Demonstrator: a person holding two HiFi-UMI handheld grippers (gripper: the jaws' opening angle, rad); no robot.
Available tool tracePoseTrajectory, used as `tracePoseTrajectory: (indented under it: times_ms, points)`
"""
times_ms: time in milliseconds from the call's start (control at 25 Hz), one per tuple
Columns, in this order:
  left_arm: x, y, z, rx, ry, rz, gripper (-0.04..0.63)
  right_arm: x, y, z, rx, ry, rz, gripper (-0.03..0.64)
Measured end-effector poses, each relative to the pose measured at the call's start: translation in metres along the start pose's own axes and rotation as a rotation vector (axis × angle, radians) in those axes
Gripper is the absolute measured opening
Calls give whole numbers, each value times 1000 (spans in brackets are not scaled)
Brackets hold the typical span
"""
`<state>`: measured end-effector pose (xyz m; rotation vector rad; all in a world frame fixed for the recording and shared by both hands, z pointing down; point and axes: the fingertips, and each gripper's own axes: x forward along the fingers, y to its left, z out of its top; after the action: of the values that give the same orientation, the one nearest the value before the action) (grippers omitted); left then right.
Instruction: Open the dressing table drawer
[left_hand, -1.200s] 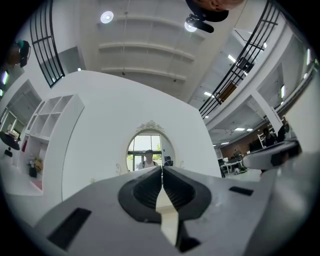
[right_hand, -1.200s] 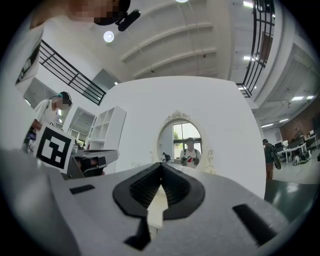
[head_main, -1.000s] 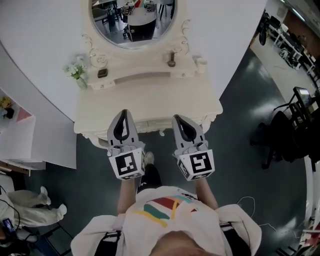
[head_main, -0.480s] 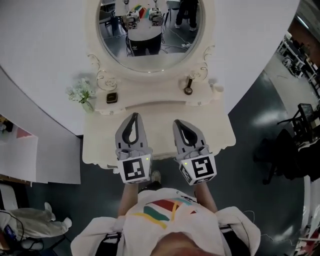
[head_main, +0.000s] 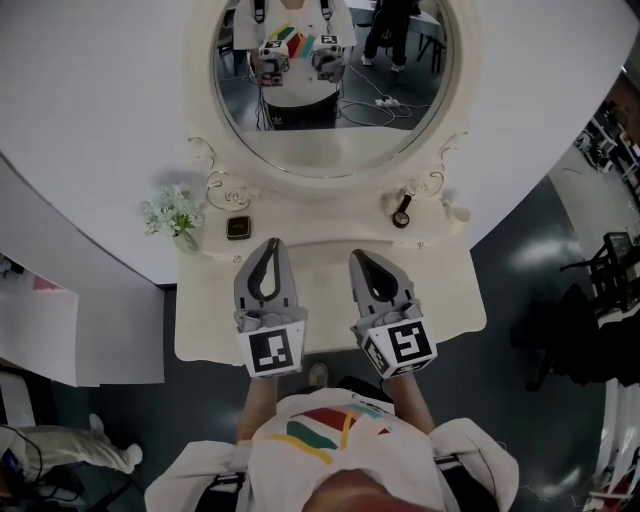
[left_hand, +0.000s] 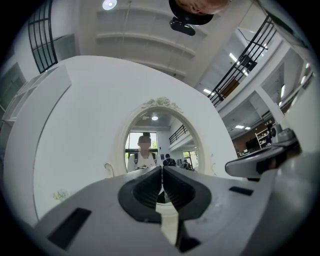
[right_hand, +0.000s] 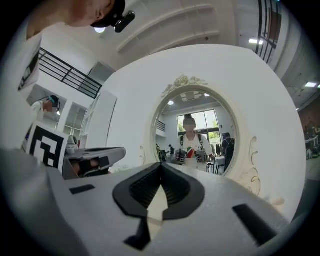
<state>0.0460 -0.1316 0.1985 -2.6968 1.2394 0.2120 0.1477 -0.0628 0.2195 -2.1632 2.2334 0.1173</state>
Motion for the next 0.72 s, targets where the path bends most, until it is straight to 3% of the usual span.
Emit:
tracePoseTrajectory:
  times_ms: [320,720]
  points:
    - [17,13,-8,31,19,53,9,29,-9,3,-9,-32,27,0]
    - [32,14,-17,39,23,93,9,39,-15,-8,-8,0,76,0]
